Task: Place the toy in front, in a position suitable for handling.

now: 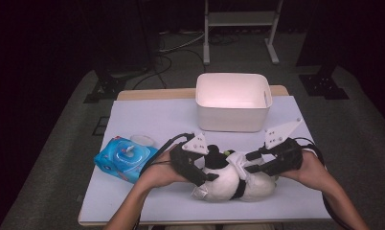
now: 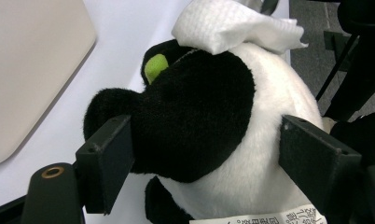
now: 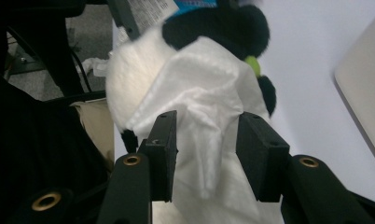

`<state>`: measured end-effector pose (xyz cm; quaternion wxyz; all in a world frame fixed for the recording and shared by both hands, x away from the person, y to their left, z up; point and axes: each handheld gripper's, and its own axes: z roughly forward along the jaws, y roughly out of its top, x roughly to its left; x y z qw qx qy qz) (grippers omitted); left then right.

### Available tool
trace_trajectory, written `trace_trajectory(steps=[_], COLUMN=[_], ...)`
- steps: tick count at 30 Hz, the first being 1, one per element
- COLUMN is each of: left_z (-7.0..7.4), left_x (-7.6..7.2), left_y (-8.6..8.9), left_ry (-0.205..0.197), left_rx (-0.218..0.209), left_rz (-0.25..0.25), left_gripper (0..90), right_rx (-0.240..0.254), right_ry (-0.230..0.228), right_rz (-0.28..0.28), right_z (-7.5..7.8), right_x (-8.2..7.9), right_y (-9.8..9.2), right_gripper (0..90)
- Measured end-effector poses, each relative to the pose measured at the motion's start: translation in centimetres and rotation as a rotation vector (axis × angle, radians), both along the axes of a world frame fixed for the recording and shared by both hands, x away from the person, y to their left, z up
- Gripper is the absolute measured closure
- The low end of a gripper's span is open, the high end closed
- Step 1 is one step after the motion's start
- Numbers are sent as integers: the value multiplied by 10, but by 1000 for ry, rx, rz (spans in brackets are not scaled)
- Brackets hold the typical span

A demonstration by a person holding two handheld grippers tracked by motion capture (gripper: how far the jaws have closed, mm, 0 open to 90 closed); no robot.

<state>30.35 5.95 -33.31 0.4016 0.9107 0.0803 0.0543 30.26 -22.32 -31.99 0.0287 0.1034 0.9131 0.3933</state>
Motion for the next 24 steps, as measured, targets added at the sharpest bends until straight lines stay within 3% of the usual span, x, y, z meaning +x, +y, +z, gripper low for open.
trace_trajectory(steps=[6,10,13,21,24], left_z=[0,0,-1,-6,-8], left_x=[-1,-2,-3,-2,-2], left_y=[-5,-10,-10,-13,-14], left_ry=[-5,-21,-17,-22,-18], left_rx=[-4,16,3,-4,-23], left_rz=[-11,-29,-25,-29,-28], left_gripper=[207,208,208,210,210], right_rx=[-7,-27,-32,-114,-116], right_ry=[-14,-17,-8,4,16], right_rz=[35,54,46,21,8], right_z=[-2,-7,-7,-8,-11], right_x=[0,-2,-1,1,1], right_y=[10,17,14,7,2], right_gripper=[581,729,792,825,829])
